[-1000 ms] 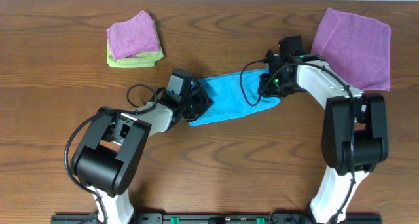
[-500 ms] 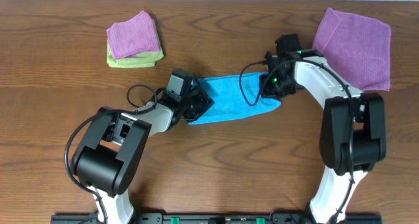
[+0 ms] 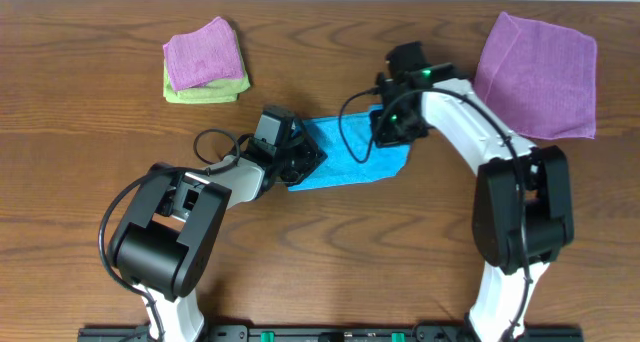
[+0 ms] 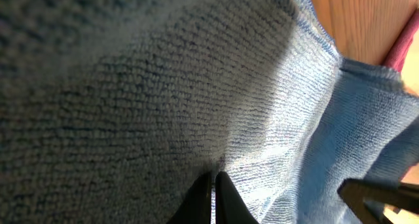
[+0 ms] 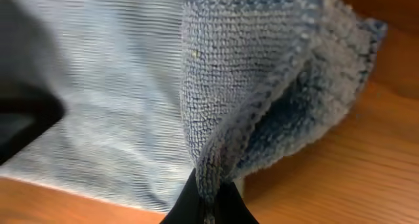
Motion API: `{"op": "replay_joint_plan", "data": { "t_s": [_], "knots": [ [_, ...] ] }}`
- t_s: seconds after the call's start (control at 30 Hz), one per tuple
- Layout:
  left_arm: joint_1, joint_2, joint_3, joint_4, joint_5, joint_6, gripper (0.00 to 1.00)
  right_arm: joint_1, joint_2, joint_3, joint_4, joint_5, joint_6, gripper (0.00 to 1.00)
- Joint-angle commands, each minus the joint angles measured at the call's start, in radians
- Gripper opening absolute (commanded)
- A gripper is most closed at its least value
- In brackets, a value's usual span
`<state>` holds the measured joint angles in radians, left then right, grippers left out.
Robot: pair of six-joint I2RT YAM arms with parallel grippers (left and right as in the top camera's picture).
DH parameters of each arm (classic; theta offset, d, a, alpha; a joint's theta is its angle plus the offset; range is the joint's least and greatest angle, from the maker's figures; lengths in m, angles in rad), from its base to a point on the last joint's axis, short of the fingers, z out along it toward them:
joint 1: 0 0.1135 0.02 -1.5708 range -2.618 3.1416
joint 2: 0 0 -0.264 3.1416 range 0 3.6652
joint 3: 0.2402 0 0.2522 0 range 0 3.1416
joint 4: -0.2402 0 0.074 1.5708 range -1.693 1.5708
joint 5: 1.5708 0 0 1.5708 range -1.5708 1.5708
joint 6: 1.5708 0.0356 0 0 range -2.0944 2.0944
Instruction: Fold the cloth
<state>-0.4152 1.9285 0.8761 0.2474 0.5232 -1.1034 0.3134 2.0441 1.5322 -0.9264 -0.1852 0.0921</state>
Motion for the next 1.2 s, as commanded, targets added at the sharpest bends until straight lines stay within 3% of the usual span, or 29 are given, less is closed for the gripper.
{"op": "replay_joint_plan", "data": {
  "t_s": [0.0, 0.17, 0.23, 0.27, 0.6, 0.8, 0.93, 1.17],
  "knots": [
    [0.003, 0.035, -0.002, -0.006, -0.006, -0.005, 0.06, 0.035, -0.025, 0.048, -0.014, 0.001, 0.02, 0.02],
    [0.005, 0.035, -0.002, -0.003, -0.001, -0.005, 0.07, 0.075, -0.025, 0.077, -0.034, 0.002, 0.028, 0.02],
    [0.014, 0.035, -0.002, 0.013, 0.03, -0.004, 0.22, 0.089, -0.025, 0.077, -0.034, 0.005, 0.035, 0.02],
    [0.022, 0.035, -0.002, 0.031, 0.056, -0.004, 0.23, 0.095, -0.025, 0.077, -0.034, 0.005, 0.035, 0.02],
    [0.157, 0.033, -0.001, 0.232, 0.421, 0.016, 0.22, 0.155, -0.025, 0.078, -0.031, 0.032, 0.066, 0.02],
    [0.273, -0.041, -0.002, 0.253, 0.441, 0.074, 0.11, 0.166, -0.025, 0.078, -0.029, 0.032, 0.08, 0.02],
    [0.353, -0.156, -0.002, 0.158, 0.394, 0.143, 0.11, 0.168, -0.025, 0.078, -0.024, 0.032, 0.088, 0.01],
    [0.465, -0.397, -0.002, -0.267, 0.249, 0.34, 0.11, 0.194, -0.025, 0.078, 0.004, 0.028, 0.17, 0.02]
  ]
}}
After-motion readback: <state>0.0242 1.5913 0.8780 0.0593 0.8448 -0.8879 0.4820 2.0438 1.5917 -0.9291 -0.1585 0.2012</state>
